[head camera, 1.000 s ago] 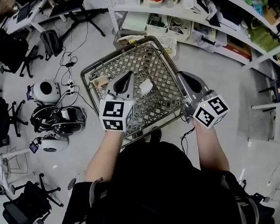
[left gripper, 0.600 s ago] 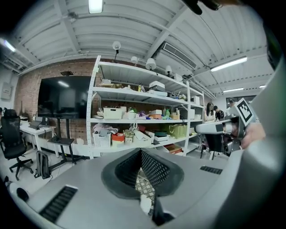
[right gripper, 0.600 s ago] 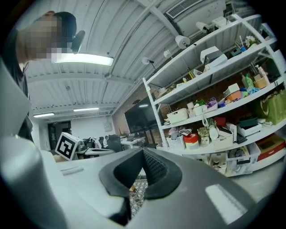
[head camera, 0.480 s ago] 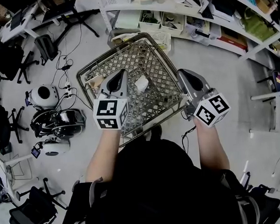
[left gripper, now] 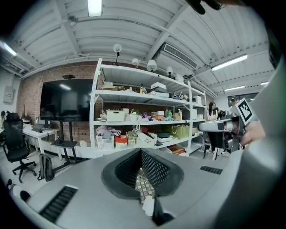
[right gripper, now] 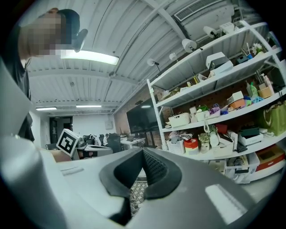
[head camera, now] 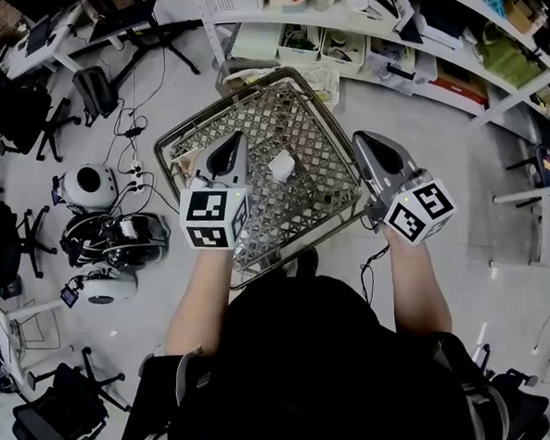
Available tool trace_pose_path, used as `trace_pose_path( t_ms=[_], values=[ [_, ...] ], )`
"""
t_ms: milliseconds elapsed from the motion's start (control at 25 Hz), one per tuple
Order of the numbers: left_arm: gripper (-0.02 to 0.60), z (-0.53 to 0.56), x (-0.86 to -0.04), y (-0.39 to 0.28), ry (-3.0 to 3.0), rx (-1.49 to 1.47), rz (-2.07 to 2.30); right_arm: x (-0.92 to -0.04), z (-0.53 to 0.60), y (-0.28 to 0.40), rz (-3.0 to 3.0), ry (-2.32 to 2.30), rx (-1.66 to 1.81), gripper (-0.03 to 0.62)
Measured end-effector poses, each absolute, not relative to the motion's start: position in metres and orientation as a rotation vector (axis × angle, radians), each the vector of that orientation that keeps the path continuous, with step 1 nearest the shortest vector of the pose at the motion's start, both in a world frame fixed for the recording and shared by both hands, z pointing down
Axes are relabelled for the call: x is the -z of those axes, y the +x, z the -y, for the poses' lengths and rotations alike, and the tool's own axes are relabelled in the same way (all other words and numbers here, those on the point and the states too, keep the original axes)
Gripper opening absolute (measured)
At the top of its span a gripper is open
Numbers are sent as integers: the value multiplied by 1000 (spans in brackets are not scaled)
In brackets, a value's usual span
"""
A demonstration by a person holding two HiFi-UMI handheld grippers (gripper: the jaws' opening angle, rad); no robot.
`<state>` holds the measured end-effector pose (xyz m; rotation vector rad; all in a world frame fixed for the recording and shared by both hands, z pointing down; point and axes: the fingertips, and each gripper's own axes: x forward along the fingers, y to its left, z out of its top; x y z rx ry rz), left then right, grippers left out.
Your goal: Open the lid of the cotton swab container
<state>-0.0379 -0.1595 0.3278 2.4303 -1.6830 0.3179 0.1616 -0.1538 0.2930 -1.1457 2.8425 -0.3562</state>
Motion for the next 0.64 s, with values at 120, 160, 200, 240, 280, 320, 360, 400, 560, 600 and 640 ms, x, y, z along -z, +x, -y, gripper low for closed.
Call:
trace_pose_path(
  t_ms=[120,160,200,240,280,320,360,400,560,600,640],
  values=[
    [5,158,-329,-37,2432,-321,1677,-294,153,159,-2843,-1134,365,8],
    [5,158,-329,-37,2432,-323,1674,-294,154,159,-2842,-1132,369,8],
    [5,158,-329,-37,2431,-326,1670,-293,155,159,-2839,-1129,372,8],
    [5,158,-329,-36,2429,-329,1666,-292,155,159,-2836,-1126,374,8],
    [5,158,-330,-36,2428,-332,1662,-291,156,159,-2833,-1123,377,8],
    [5,158,-330,-35,2429,-334,1660,-291,156,158,-2831,-1119,378,8],
    [5,158,-330,-34,2430,-334,1658,-290,157,158,-2832,-1116,377,8],
    [5,157,-329,-34,2432,-335,1657,-290,157,157,-2835,-1114,375,8],
    [5,156,-330,-34,2439,-339,1650,-293,156,155,-2843,-1109,371,8],
    [5,155,-330,-34,2440,-340,1649,-294,156,154,-2846,-1109,371,8],
    [5,155,-330,-34,2440,-340,1648,-294,156,154,-2849,-1108,370,8]
  ],
)
